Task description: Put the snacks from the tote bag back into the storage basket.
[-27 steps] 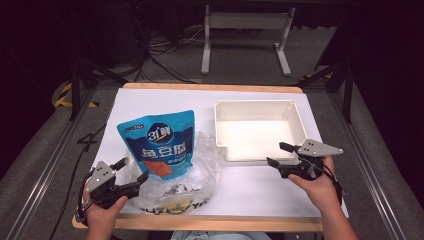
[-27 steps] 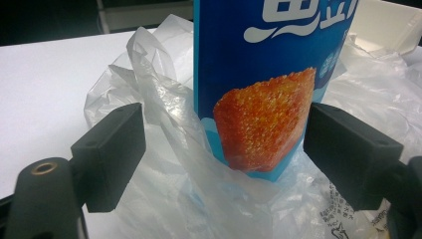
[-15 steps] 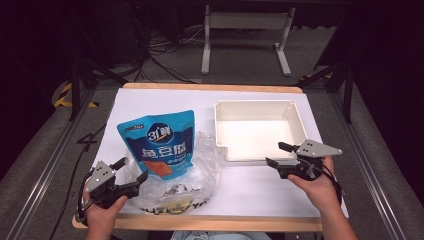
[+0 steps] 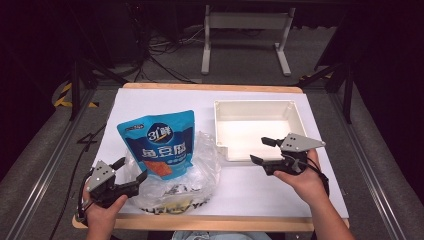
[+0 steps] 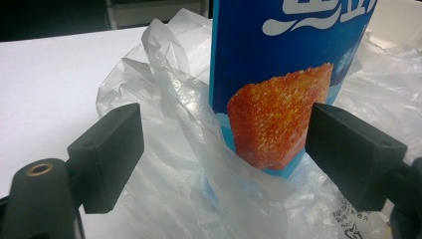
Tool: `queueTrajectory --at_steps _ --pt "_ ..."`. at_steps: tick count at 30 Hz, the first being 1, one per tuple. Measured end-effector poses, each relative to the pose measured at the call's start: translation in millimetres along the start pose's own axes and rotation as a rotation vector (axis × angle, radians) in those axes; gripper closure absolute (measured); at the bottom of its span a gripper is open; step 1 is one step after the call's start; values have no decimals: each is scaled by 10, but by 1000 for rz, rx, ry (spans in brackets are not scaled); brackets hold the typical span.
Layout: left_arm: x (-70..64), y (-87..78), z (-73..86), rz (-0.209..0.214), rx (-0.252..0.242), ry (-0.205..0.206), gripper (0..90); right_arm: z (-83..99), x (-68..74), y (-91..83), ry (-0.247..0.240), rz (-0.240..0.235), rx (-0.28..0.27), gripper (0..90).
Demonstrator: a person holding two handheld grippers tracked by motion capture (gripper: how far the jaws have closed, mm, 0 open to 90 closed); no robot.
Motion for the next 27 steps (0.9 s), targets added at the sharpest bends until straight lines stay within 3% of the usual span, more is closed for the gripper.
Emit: queueTrajectory --at_steps 5,8,14,18,27 --pt "-11 2 4 2 1 3 162 -98 72 70 14 -62 -16 329" --pt "-24 5 4 7 5 10 162 -191 129 144 -11 -92 -25 332" --pt "-45 3 -1 18 7 24 162 -320 222 257 -26 -114 -17 286" --pt "-47 0 -3 19 5 28 163 -406 296 328 3 -158 3 290" --pt "-45 -15 -9 18 -5 28 162 -613 425 482 -53 -177 -1 230"
Point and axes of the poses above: each handheld gripper's, and its own axes: y roughly forward along the jaws, z roughly out of its underside, x roughly to its left, the point moved 4 cm from there along y, roughly forward along the jaws, and after that the axes turned 9 degrees about z, right-handed, at the moved point
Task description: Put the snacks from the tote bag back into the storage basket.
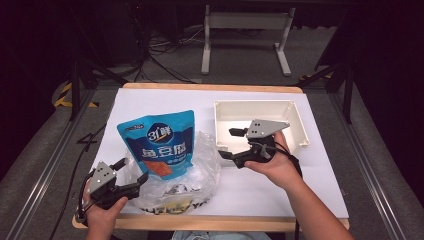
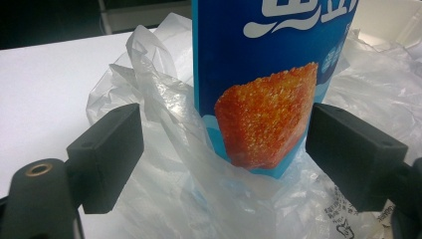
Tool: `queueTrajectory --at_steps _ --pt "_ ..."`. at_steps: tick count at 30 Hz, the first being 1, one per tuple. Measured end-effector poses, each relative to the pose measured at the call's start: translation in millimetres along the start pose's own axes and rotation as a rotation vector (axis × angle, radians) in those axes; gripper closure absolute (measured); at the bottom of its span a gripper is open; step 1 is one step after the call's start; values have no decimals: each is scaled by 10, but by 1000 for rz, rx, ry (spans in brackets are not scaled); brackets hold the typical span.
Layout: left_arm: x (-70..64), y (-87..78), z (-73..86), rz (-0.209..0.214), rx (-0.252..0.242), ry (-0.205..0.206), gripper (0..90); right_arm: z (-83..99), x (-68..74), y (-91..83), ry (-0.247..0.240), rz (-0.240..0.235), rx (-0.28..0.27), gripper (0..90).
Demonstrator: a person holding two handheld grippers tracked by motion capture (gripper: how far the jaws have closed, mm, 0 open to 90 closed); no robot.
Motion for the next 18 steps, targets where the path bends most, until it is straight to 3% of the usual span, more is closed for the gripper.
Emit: queueTrajectory --at_steps 7,18 --pt "2 0 1 -1 1 1 162 -136 22 101 15 -24 -40 133" --pt "12 -25 -6 -5 -5 -1 163 -230 106 380 -35 -51 -43 163"
Point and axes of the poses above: each handheld gripper's, and its own axes: y roughly forward along the jaws, z roughly out of its underside, x roughly to its left, the point moved 4 cm from there along y, roughly forward along the jaws, and after that the axes turned 9 degrees about z, right-handed, at the moved point
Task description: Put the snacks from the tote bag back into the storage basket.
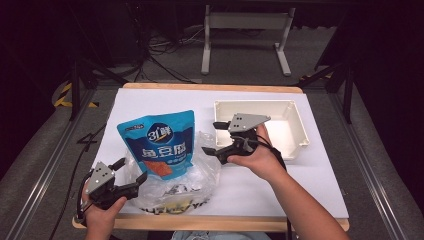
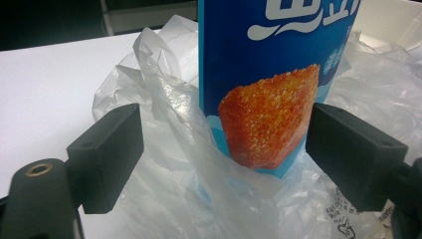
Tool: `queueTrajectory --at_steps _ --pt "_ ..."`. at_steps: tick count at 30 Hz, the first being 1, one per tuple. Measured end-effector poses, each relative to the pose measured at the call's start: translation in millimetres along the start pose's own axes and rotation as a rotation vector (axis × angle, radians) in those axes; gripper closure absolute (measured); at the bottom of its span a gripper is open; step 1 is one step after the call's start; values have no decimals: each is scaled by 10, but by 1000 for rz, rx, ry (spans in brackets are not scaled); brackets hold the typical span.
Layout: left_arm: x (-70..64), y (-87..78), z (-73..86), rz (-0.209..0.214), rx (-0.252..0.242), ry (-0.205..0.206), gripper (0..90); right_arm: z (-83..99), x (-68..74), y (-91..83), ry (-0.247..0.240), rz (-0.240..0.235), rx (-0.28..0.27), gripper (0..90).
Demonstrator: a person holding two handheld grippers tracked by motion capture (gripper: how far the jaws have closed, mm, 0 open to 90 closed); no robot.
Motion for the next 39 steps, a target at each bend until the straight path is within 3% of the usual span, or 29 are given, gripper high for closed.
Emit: queueTrajectory --at_steps 24,39 --pt "21 -20 0 1 -5 -8 162 -26 218 667 -26 -123 36 146" --pt "33 -23 3 1 -7 -18 162 78 297 924 -17 -144 31 129"
Point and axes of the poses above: each handheld gripper's, and its own axes: y roughly forward along the jaws, z roughly out of its underside, x roughly to its left, the point moved 4 cm from there along y, roughly forward along the jaws, and after that the axes turned 9 degrees about z, right-handed, at the moved point
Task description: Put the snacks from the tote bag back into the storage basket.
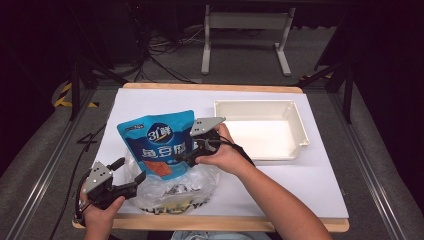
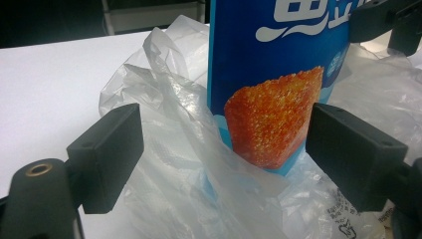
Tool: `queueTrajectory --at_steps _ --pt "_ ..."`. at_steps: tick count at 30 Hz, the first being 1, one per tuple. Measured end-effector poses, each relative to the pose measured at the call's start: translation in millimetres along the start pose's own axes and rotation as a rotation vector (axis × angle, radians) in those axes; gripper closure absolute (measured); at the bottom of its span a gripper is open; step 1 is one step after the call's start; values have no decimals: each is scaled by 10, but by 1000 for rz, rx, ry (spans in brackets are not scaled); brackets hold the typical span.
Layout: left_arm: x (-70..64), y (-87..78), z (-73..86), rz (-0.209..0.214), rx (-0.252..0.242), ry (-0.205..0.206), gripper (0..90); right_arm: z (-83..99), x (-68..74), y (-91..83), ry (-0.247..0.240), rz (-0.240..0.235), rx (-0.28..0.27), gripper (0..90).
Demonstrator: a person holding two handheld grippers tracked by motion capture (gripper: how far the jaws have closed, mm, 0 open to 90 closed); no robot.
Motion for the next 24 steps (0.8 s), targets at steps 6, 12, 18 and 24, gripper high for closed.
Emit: queueTrajectory --at_steps 6,12,18,24 --pt "9 -9 2 -2 0 -6 162 14 -9 42 21 -9 -40 121" --pt "13 -11 3 0 6 -9 163 29 -8 66 20 -19 -61 115" --pt "19 -5 5 3 1 -10 162 37 2 82 19 -22 -80 108" --pt "22 -10 5 2 0 -12 162 104 69 139 13 -30 -57 116"
Point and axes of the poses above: each handheld gripper's, and its own axes: y roughly forward along the jaws, z roughly out of its underside, x roughly to its left, the point moved 4 cm from there along y, roughly forward along the jaws, and after that the axes turned 9 degrees about z, right-handed, at the moved point
